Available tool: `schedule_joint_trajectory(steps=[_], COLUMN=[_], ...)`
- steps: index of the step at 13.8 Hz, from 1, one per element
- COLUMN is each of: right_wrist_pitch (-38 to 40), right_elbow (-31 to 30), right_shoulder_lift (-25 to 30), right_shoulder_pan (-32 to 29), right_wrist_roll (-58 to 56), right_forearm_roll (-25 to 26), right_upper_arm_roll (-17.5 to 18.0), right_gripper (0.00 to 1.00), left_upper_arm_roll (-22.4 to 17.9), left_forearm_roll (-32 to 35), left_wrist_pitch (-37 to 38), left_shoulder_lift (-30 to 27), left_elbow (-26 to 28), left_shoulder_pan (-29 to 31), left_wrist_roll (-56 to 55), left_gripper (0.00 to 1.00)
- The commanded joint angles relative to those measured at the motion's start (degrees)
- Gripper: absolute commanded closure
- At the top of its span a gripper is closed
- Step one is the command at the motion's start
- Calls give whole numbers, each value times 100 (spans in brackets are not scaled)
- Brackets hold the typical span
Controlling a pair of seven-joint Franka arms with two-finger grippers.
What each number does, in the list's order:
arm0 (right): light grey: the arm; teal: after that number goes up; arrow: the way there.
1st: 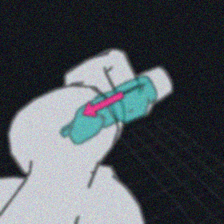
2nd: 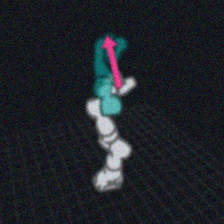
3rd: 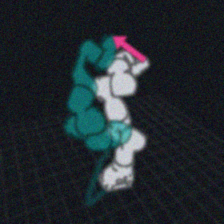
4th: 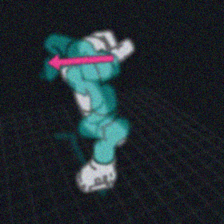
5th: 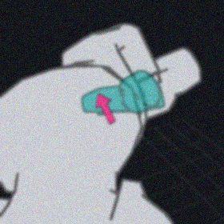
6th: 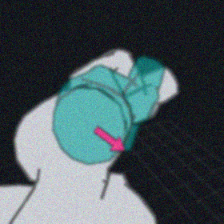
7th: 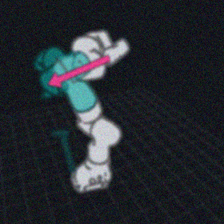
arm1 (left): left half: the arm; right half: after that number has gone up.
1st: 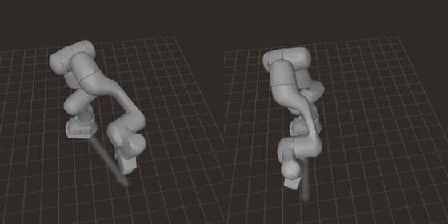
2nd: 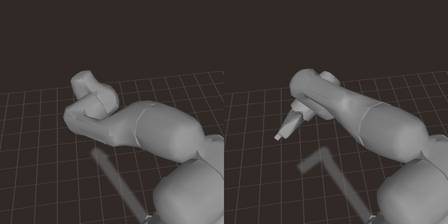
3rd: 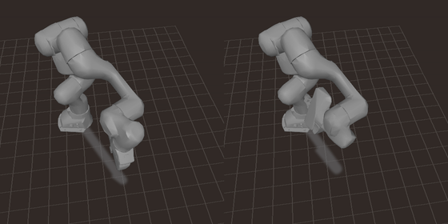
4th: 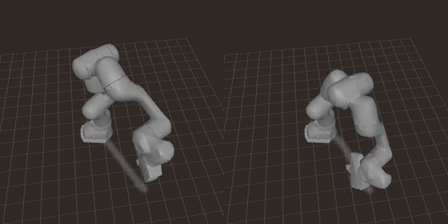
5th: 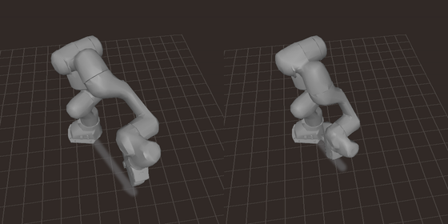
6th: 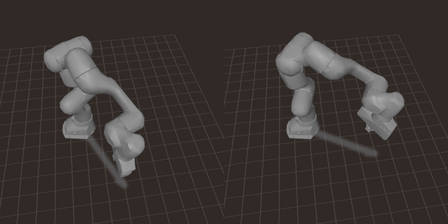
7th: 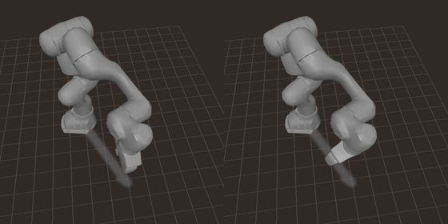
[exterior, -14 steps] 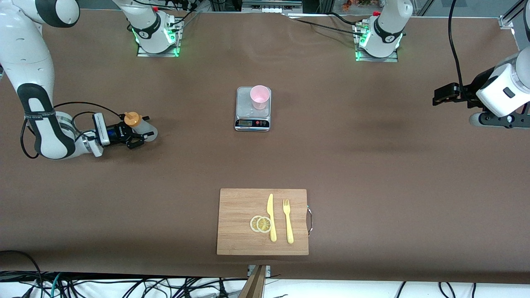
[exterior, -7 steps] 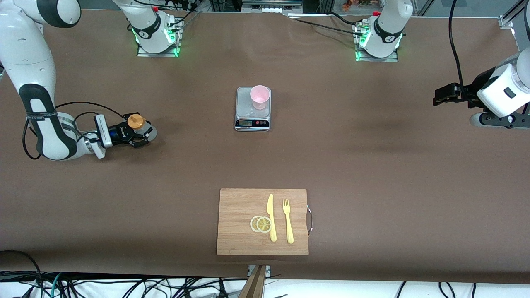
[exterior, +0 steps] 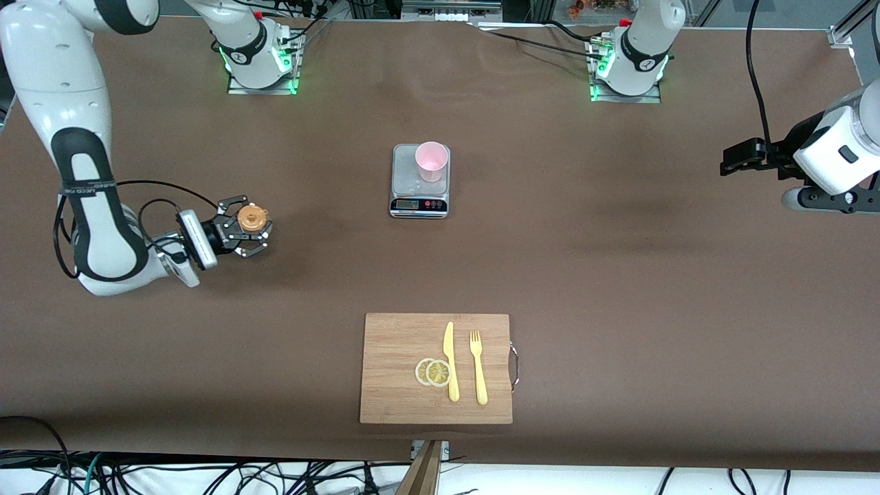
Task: Add sauce to pink cup with both arms
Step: 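Close the right gripper on the white sauce bottle and lift it, then carry the bottle with the right gripper over the pink cup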
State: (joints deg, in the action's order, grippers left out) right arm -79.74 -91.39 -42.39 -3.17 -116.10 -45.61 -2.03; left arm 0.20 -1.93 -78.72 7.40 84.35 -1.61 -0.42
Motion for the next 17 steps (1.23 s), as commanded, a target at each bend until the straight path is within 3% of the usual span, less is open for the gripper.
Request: schedule_joint_trajectory(steps=[1,5,10,17], right_wrist_pitch=[-68,-112,-112,-16], right_elbow=[409,937,1272,1264], right_shoulder_lift=[441,494,494,494], right_shoulder_pan=[639,1362,2029,2540], right_wrist_roll=[1296,2598,4434,6220], right_forearm_roll=[901,2027,3671,4973], right_upper_arm_roll=[-26,280,1150,2030], right_gripper=[100,100,100,100], left_upper_arm_roll=[33,33,33,33], left_forearm_roll=[79,79,79,79], left_wrist_pitch=[85,85,85,85], left_shoulder_lift=[34,34,34,34], left_elbow=[-85,-85,-85,-85], left_shoulder_pan=[38,38,47,74], left_wrist_roll=[147,147,147,156], left_gripper=[0,0,0,0])
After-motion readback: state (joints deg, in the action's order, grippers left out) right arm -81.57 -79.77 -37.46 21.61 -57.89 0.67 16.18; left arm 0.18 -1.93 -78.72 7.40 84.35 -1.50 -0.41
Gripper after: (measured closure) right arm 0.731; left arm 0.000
